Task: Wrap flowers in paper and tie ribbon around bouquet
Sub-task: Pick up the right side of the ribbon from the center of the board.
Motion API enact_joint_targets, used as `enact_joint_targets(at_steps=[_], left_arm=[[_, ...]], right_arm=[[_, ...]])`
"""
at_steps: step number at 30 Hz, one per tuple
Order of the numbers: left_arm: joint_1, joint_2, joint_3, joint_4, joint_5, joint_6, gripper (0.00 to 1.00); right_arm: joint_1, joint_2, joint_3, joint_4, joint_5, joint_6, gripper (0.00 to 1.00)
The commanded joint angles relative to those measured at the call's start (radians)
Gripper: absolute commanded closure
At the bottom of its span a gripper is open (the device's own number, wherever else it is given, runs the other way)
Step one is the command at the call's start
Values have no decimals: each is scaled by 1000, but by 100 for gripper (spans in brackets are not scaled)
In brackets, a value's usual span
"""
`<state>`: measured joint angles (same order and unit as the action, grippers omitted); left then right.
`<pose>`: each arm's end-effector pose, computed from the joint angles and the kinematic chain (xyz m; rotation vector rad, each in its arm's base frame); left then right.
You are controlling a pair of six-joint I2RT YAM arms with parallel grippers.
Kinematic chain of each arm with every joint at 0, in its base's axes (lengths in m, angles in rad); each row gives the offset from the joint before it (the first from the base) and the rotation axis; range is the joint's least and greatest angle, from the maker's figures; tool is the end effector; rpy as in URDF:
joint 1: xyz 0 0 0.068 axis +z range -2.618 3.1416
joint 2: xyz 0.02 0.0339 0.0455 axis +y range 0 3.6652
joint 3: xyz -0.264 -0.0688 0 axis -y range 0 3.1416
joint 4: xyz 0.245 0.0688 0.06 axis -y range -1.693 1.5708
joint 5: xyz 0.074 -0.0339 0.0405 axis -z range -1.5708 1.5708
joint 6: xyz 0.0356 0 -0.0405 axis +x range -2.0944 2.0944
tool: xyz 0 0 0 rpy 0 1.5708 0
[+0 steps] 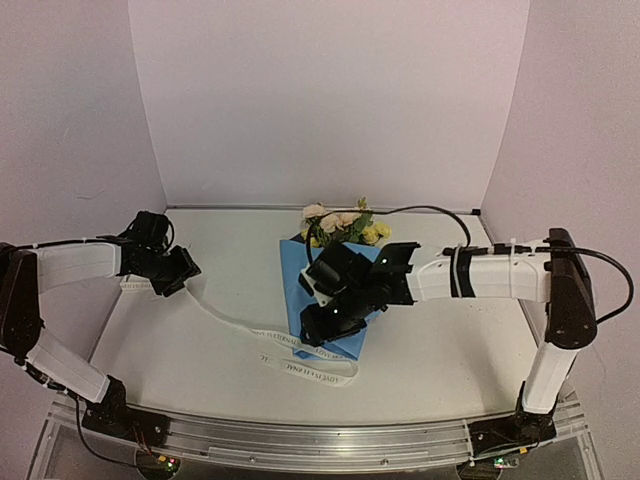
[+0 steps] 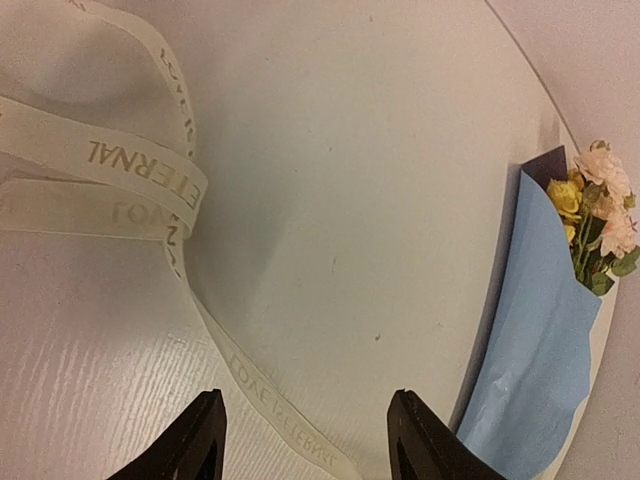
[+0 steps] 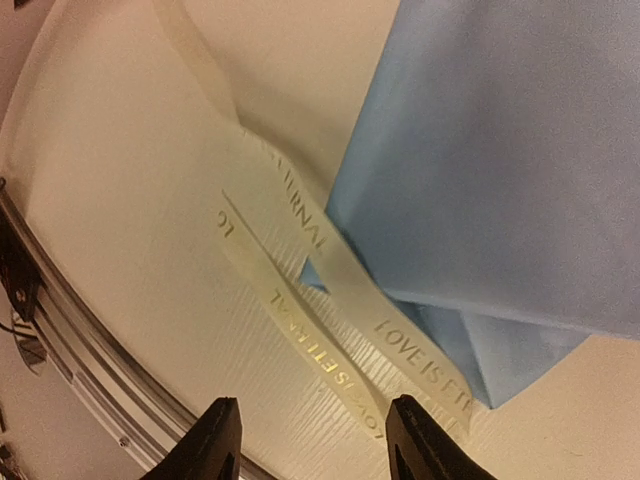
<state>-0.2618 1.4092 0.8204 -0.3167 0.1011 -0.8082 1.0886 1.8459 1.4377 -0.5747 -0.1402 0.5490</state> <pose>0.2716 -0.0765 0.2018 -0.6481 2.4790 -0.5628 0.1815 0.3576 0.2345 -0.7880 2.6305 0.7386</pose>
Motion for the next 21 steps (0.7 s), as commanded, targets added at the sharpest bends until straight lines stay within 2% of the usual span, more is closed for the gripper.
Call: enact_joint_targets(at_steps=[1, 7, 11, 21], left_arm=[[33, -8, 2, 2, 32, 33, 43], [42, -16, -2, 4, 40, 44, 43], [42, -21, -16, 17, 47, 38, 43], [42, -37, -34, 17, 40, 37, 43]], right_arm=[[50, 17, -31, -43, -5, -17, 51], [85, 24, -139, -13, 19, -31, 52], [85, 39, -197, 34, 47, -47, 49], [86, 114, -212, 93, 76, -74, 46]])
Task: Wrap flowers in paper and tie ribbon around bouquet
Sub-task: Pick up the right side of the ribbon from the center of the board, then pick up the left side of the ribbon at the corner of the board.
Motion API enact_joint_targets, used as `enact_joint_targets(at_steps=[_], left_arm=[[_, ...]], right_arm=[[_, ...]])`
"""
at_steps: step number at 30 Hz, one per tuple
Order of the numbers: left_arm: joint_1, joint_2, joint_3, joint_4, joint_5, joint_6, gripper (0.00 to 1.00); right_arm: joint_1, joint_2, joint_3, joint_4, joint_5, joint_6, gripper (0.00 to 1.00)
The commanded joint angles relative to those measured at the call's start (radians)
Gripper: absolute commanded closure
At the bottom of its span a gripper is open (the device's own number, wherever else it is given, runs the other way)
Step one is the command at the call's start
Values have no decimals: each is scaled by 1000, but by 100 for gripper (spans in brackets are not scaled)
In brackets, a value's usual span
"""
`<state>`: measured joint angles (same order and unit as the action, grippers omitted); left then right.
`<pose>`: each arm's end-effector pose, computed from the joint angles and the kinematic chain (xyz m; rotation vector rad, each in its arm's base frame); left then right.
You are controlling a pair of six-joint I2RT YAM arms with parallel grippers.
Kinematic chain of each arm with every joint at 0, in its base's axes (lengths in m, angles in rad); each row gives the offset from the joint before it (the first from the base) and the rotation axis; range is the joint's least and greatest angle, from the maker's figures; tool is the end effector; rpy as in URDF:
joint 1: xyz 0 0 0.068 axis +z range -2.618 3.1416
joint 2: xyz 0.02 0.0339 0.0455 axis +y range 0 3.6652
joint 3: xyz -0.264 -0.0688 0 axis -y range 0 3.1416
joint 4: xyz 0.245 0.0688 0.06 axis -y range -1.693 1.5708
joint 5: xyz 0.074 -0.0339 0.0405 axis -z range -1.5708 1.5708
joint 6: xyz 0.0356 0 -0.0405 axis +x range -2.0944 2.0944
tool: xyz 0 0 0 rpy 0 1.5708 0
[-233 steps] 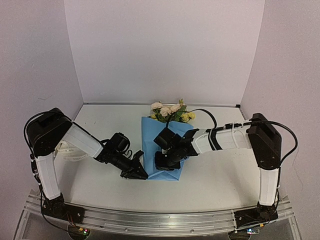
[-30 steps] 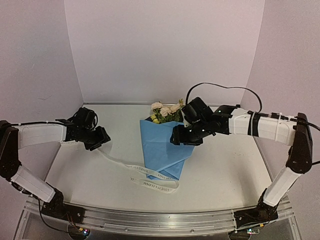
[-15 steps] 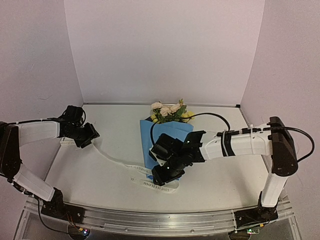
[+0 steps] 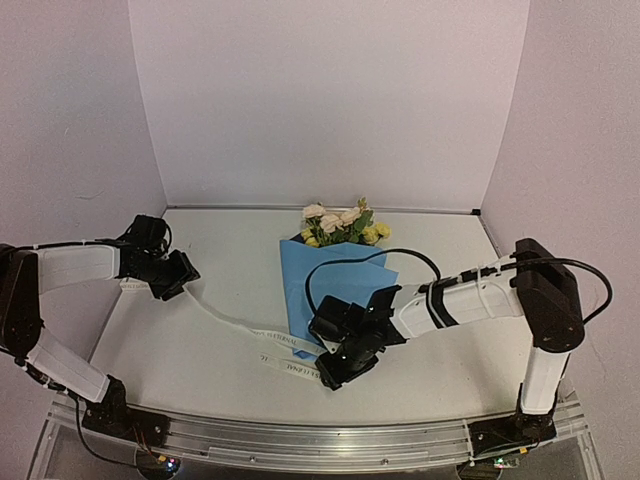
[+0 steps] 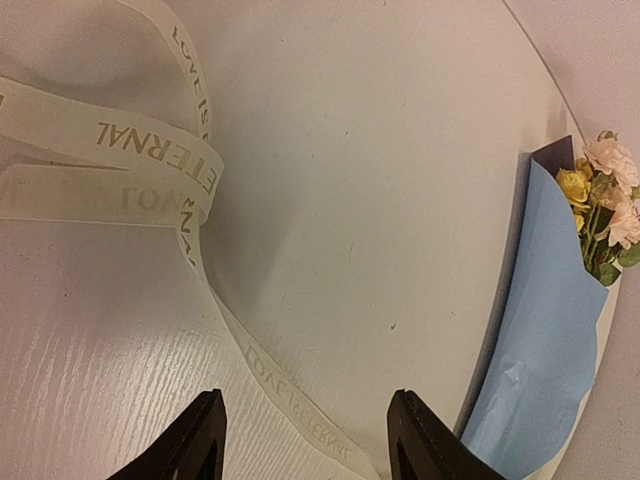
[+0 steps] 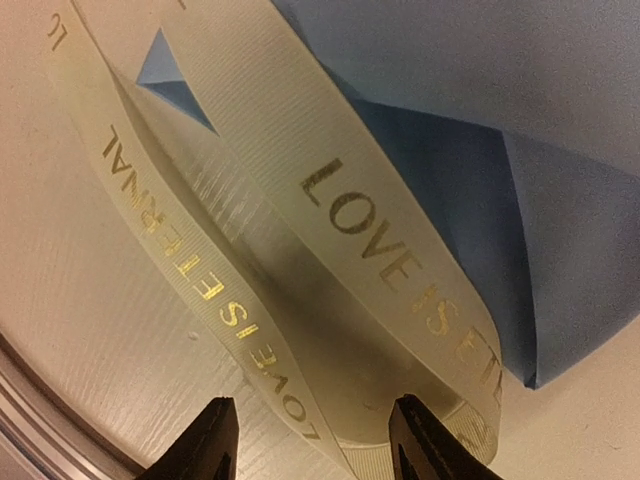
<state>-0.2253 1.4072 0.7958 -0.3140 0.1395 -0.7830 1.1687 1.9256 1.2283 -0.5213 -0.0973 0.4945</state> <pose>0.2697 -0.0669 0.1952 -0.6528 2.4993 -0.5751 0.1439 0.3472 0.1470 -0.9954 2.7632 0.4825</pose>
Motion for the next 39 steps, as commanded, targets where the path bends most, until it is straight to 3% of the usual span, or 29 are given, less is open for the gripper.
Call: enact_joint_targets(at_steps=[1, 6, 10, 12, 21, 28, 39], left_arm=[[6, -37, -12, 15, 0, 11, 43], [12, -56, -25, 2, -20, -2, 43], [49, -83, -64, 12, -38, -38, 41], [70, -86, -79, 23, -47, -54, 41], [149, 21, -59, 103, -95, -102, 37], [156, 189, 60, 150, -105, -112, 38], [159, 336, 161, 146, -123, -141, 45]], right_arm=[[6, 46, 0, 40, 32, -19, 47], [13, 52, 5, 20, 49, -2, 56], [14, -15, -38, 2, 72, 29, 89], [14, -72, -67, -9, 93, 47, 100], [-23, -375, -118, -184, 282, 133, 100], [-118, -527, -179, -253, 350, 202, 100], [-228, -638, -186, -308, 379, 165, 100]])
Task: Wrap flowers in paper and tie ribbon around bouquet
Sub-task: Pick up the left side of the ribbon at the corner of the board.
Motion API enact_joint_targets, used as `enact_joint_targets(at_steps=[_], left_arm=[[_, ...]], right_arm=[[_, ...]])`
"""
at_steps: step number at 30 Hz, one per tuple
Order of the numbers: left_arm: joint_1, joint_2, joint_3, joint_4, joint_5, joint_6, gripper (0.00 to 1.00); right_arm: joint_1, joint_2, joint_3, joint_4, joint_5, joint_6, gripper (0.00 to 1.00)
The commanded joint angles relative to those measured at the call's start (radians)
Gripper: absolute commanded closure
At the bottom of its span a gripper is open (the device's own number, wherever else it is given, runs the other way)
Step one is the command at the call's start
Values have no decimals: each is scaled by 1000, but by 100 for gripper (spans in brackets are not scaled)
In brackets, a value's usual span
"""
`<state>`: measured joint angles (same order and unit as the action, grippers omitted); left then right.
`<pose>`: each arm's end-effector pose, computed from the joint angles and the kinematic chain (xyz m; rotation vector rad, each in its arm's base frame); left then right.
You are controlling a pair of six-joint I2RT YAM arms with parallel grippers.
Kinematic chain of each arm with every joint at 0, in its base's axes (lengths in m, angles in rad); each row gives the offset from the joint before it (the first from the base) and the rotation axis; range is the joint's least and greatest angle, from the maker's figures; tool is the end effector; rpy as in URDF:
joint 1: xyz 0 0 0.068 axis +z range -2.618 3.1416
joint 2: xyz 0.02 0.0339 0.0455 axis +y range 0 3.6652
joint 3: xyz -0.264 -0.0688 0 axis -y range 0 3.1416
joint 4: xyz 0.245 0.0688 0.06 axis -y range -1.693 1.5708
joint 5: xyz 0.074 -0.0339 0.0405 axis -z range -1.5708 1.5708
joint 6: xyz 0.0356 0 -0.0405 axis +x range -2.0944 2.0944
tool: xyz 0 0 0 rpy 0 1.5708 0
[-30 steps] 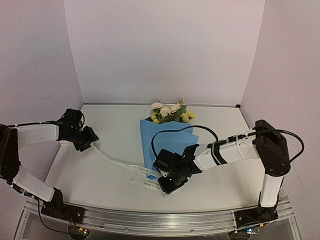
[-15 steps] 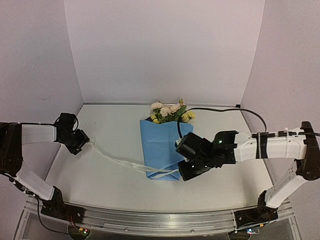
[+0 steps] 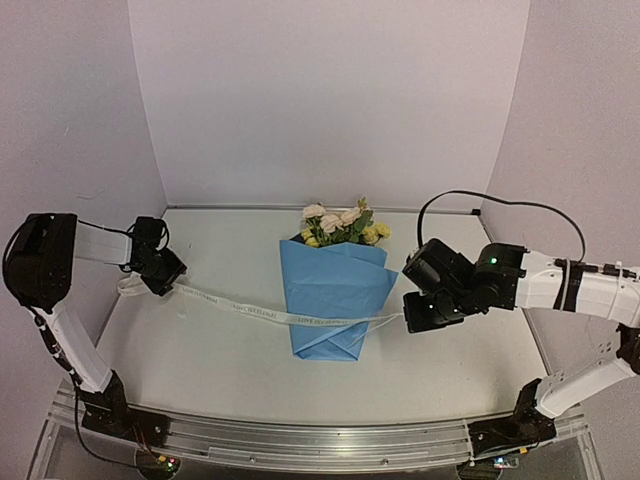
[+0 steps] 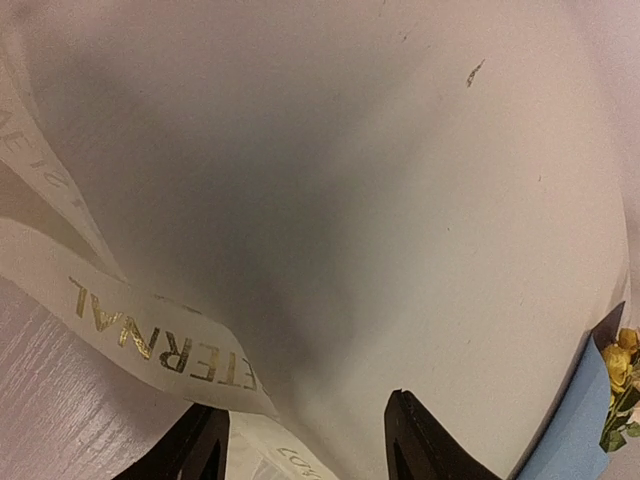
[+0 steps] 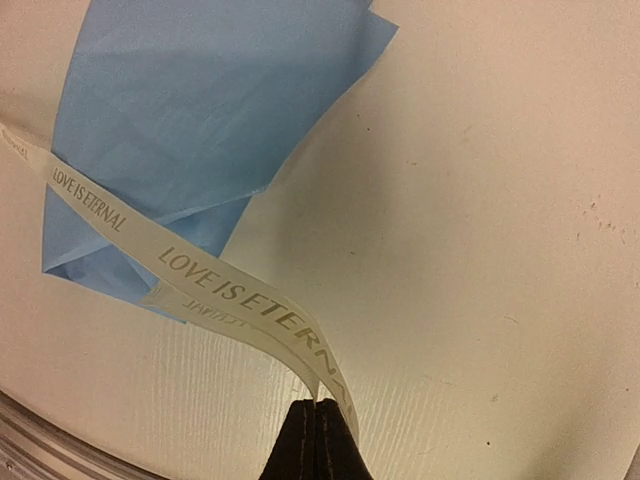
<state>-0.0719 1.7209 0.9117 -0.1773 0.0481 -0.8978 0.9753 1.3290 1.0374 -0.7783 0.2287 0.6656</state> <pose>0.3314 -0.0256 0.1472 -1.0320 2.4025 -0.4222 0.1530 0.2114 0.2615 -0.3283 2.6027 0.2853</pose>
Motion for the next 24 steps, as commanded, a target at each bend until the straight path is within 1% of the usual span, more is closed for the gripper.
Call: enact_joint_targets(at_steps=[1, 8, 12, 16, 19, 22, 24], left_arm=[[5, 25, 48, 0, -37, -30, 45], [8, 18, 34, -44, -152, -28, 48], [30, 19, 33, -49, -176, -8, 48], [68, 41, 36, -39, -168, 7, 50], [110, 57, 53, -39, -160, 18, 53], [127, 67, 71, -49, -171, 23, 59], [132, 77, 84, -58, -179, 27, 64]], right_arm=[[-47, -49, 8, -63, 63, -6, 100], [-130, -91, 42, -146, 130, -9, 100], [-192, -126, 64, -190, 165, -5, 100], [-236, -152, 81, -209, 175, -14, 100], [-264, -162, 95, -229, 182, -19, 100], [-282, -172, 107, -235, 181, -22, 100], [-290, -175, 117, -239, 186, -25, 100]])
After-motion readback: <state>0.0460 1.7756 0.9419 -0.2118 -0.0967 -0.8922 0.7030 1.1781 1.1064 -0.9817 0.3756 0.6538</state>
